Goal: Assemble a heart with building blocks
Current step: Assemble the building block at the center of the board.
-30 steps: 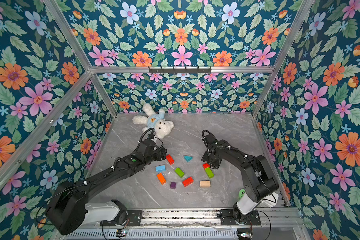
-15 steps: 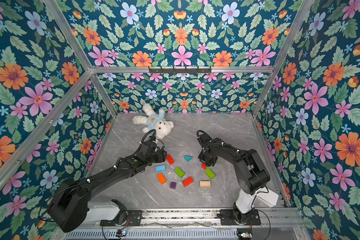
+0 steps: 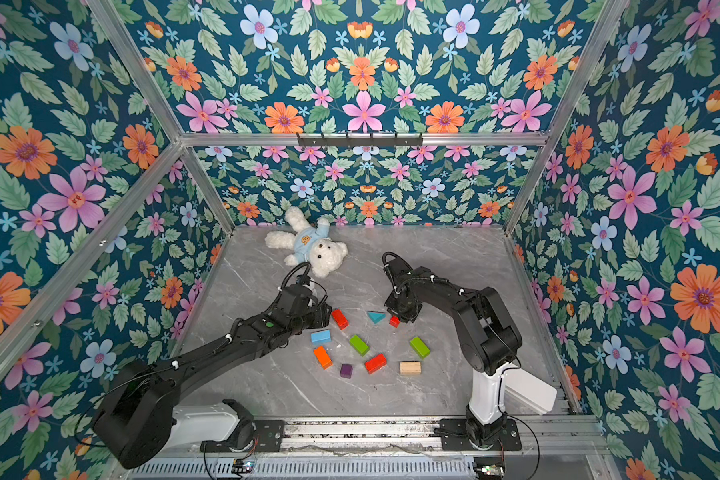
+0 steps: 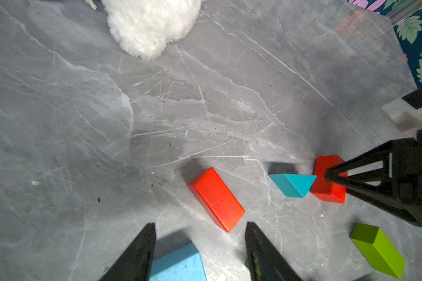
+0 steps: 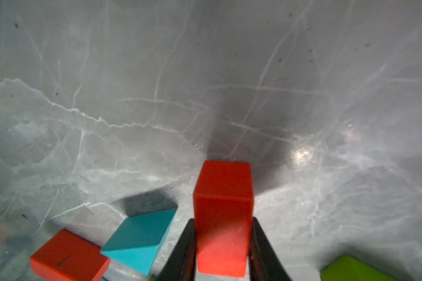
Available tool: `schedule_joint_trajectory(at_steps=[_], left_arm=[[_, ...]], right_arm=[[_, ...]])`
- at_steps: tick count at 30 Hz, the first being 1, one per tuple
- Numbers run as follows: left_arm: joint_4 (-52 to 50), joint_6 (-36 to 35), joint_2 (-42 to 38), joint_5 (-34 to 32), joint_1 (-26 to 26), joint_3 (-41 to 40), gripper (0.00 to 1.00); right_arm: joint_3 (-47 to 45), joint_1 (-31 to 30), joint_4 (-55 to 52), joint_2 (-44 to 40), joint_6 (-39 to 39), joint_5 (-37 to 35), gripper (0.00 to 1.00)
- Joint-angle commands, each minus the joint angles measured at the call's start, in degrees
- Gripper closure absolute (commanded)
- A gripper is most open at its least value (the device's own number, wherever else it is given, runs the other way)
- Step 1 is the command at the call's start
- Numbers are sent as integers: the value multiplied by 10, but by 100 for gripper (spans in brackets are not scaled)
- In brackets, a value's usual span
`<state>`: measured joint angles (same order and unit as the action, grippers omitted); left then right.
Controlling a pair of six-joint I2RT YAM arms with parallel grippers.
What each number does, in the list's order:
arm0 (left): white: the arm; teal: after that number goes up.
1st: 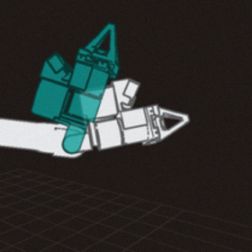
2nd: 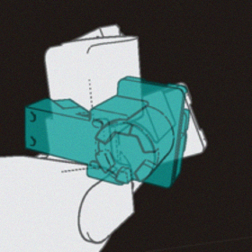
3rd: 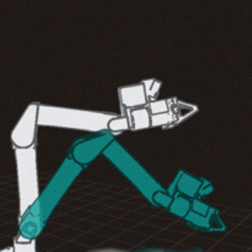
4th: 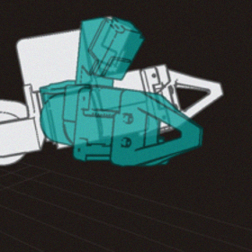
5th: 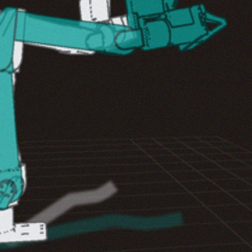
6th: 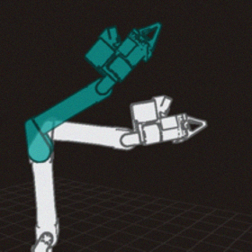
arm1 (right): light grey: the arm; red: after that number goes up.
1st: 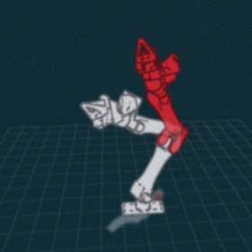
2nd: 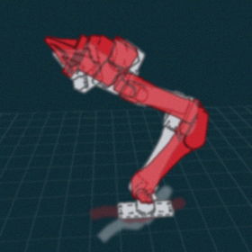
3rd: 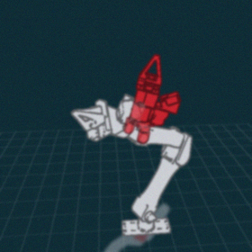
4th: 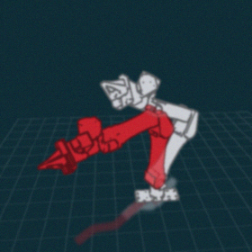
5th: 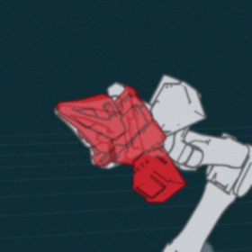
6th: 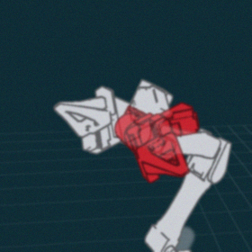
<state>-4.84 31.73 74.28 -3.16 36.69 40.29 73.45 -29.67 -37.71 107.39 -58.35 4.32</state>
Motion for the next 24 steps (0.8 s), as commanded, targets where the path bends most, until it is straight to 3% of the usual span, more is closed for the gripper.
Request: schedule_joint_trajectory(at_steps=[1, 5, 10, 13, 15, 17, 20, 24], left_arm=[[4, 11, 6, -4, -1, 3, 38], [7, 11, 12, -2, -1, 7, 38], [7, 11, 17, -1, 0, 12, 38], [5, 11, 17, -5, 0, 13, 39], [1, 12, 15, -11, -1, 13, 39], [-3, 13, 15, -18, 0, 13, 40], [-11, 17, 19, -25, -1, 15, 41], [-11, 25, 19, -29, -1, 11, 42]], right_arm=[[3, -5, -24, -10, -14, -9, 65], [-7, -4, -33, -34, -6, -12, 41], [-14, -6, -52, -70, 37, -19, 32], [-27, -4, -62, -85, 93, -28, 46], [-40, -1, -58, -88, 155, -23, 62], [-49, 1, -62, -82, 205, -22, 69], [-66, 10, -60, -64, 250, -14, 75], [-77, 10, -32, -48, 285, -1, 75]])
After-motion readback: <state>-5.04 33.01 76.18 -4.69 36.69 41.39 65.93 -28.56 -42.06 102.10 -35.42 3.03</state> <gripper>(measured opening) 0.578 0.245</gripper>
